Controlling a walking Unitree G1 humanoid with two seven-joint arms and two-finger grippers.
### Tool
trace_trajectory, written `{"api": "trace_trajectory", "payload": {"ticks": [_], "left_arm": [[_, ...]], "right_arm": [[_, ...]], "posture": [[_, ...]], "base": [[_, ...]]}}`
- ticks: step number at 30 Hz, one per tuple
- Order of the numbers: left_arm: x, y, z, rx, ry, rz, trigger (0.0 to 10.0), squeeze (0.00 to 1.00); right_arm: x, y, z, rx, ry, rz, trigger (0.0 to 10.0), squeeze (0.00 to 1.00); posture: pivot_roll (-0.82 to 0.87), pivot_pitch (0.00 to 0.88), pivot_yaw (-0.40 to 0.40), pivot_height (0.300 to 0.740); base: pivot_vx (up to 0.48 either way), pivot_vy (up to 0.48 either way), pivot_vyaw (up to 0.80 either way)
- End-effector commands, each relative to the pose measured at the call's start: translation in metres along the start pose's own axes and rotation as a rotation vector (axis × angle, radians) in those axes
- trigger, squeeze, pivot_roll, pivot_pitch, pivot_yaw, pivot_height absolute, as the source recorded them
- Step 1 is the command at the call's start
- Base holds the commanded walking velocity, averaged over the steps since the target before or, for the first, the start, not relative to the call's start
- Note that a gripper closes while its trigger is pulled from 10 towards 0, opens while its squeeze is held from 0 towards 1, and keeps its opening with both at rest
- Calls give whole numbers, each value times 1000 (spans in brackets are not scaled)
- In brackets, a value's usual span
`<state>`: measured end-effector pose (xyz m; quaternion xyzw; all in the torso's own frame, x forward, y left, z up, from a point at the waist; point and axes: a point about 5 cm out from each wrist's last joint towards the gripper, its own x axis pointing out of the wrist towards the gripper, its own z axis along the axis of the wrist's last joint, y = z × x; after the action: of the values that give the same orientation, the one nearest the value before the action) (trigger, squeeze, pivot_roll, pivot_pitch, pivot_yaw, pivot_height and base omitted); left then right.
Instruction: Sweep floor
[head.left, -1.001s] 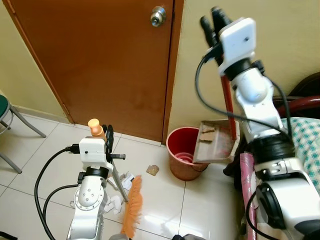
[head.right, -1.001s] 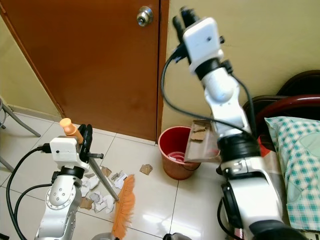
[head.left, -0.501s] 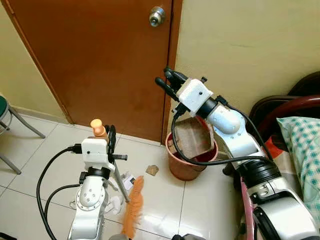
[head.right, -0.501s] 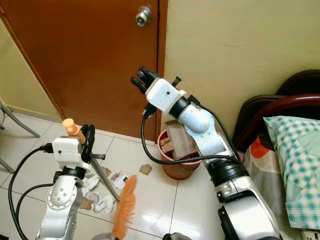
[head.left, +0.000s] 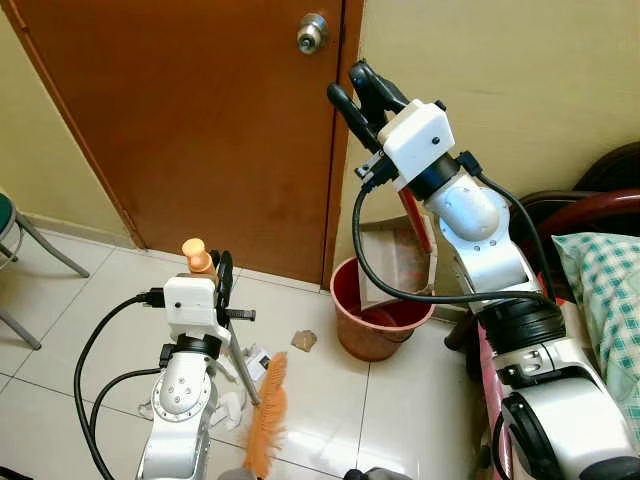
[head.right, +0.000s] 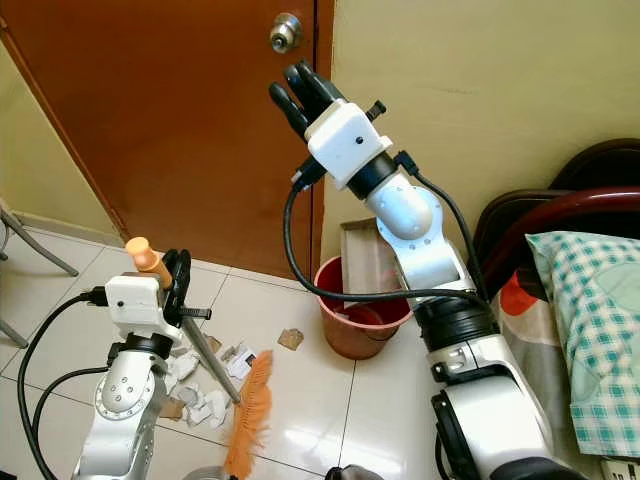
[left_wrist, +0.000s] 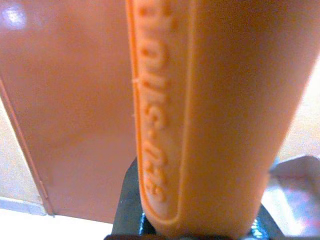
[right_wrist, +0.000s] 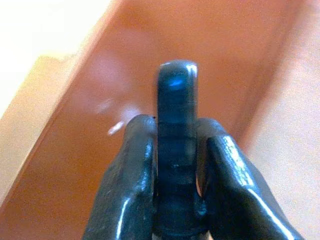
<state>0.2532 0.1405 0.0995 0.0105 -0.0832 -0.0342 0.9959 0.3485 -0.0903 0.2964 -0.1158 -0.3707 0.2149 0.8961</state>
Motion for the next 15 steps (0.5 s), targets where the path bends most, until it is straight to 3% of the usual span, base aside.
{"api": "trace_trajectory", "payload": {"ticks": [1,5,15], "left_arm": [[1,-3,-4,-35,25,1,10000,0],[0,0,-3,19,12,9,10000,0],[-3,2,-3,29,17,9,10000,0]], "right_arm": [[21,-23,44,105,-171,-129,10000,0],[20,-25,37,263,-135,-195,10000,0],[15,-14,34,365,-82,-164,10000,0]], "posture": [[4,0,-26,740],[8,0,-24,740],[23,0,-19,740]], "base": [[0,0,0],[0,0,0],[0,0,0]]}}
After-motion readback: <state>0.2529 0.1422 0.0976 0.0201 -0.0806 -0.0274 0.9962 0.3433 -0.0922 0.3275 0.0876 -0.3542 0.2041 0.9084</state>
